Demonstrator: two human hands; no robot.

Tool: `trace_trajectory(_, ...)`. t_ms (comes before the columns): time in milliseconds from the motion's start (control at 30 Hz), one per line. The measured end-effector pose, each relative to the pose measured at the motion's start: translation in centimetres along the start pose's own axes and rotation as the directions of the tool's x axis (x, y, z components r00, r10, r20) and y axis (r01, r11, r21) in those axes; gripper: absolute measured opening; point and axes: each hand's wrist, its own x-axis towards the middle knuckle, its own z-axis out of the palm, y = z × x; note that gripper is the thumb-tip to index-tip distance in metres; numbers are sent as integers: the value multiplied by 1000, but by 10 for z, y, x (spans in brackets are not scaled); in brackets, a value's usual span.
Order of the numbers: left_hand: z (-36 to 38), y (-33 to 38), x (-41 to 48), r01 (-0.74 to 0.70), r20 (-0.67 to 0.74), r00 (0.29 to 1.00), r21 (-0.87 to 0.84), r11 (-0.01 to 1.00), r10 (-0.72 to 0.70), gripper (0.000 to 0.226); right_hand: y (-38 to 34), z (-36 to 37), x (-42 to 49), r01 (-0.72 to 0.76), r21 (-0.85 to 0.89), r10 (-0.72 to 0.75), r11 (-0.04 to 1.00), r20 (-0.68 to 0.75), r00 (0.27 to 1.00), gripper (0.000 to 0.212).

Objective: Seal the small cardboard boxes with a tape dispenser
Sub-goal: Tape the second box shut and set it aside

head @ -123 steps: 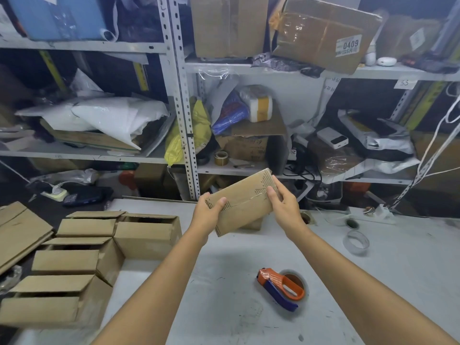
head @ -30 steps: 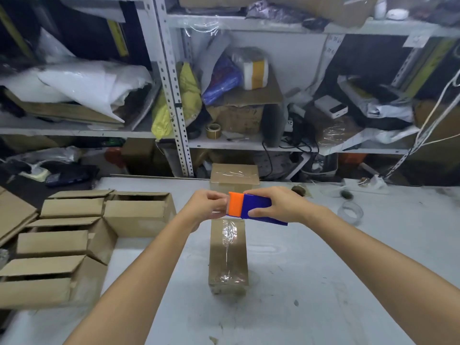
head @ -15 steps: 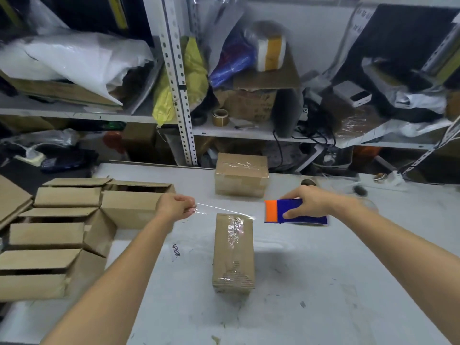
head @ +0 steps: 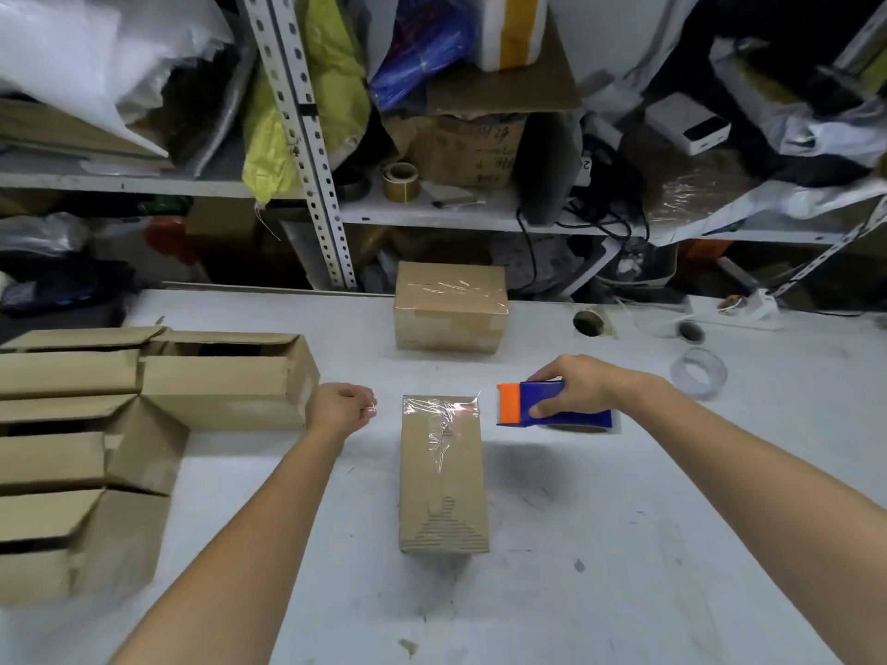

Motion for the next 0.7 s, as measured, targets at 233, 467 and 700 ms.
trace_trajectory(233,35,-26,0,-8,9,1000,78,997,7,18,-6,17,13,44,51,-43,998,-21,999,61)
trace_trajectory(467,47,-32,-14,75,74,993,226,971,-94,63,-9,23,21,45,40,-44,998,-26,999,66)
trace_trajectory(700,44,-22,-18,-57,49,998,214,975,48,60,-7,25,20,68,46,-66,997,-33,997,67)
